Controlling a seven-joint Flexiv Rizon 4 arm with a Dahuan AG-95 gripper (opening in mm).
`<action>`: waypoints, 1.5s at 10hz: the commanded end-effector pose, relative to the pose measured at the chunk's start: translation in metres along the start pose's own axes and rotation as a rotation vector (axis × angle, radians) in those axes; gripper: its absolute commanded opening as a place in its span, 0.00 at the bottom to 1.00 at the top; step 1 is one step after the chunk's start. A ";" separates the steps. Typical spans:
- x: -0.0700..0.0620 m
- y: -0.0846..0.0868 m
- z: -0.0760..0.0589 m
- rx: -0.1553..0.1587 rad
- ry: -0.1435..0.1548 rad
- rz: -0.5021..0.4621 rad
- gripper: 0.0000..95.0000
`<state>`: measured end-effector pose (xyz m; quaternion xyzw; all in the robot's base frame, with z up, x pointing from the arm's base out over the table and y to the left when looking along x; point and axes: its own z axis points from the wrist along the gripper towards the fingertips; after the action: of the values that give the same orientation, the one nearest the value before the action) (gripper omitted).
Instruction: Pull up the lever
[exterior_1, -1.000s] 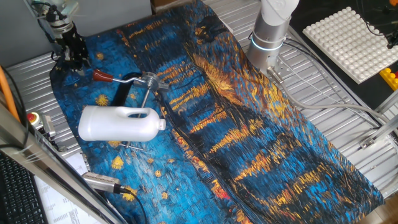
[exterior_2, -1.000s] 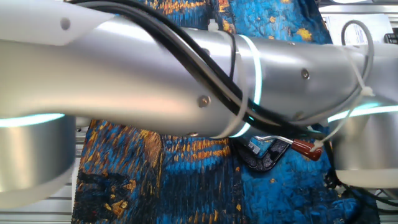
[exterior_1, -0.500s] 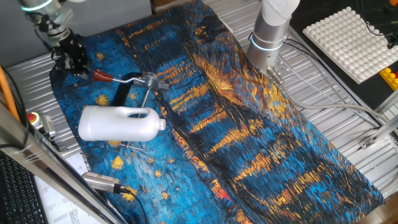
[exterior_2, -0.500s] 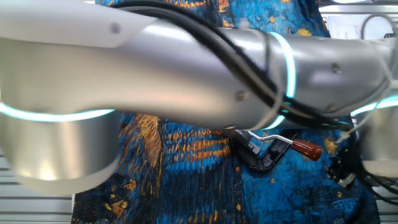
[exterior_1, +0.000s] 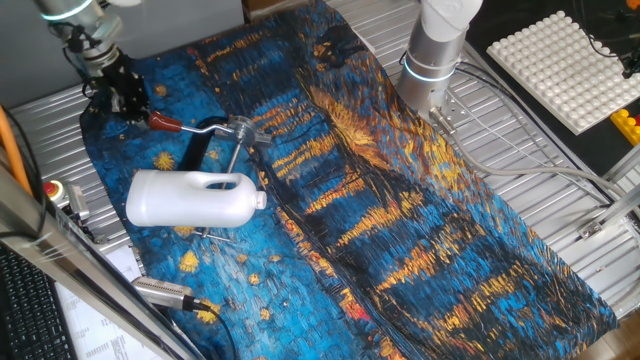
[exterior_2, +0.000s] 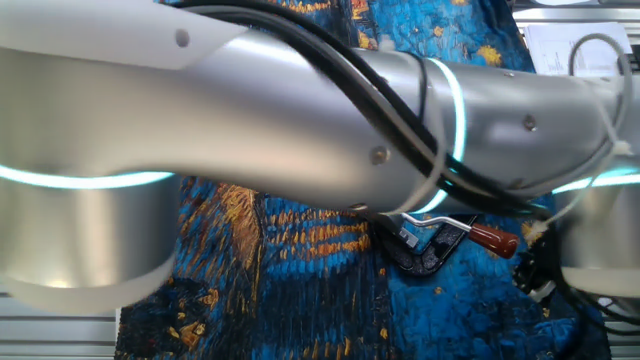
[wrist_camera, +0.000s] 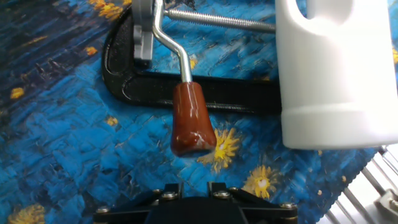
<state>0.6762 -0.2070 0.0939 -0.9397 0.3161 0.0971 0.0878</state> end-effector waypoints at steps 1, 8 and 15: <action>0.004 0.001 0.002 -0.009 0.006 -0.013 0.20; 0.002 0.002 0.004 -0.005 -0.027 0.020 0.20; 0.001 0.000 0.002 0.002 -0.050 0.030 0.20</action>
<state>0.6719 -0.2062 0.0906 -0.9327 0.3284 0.1152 0.0950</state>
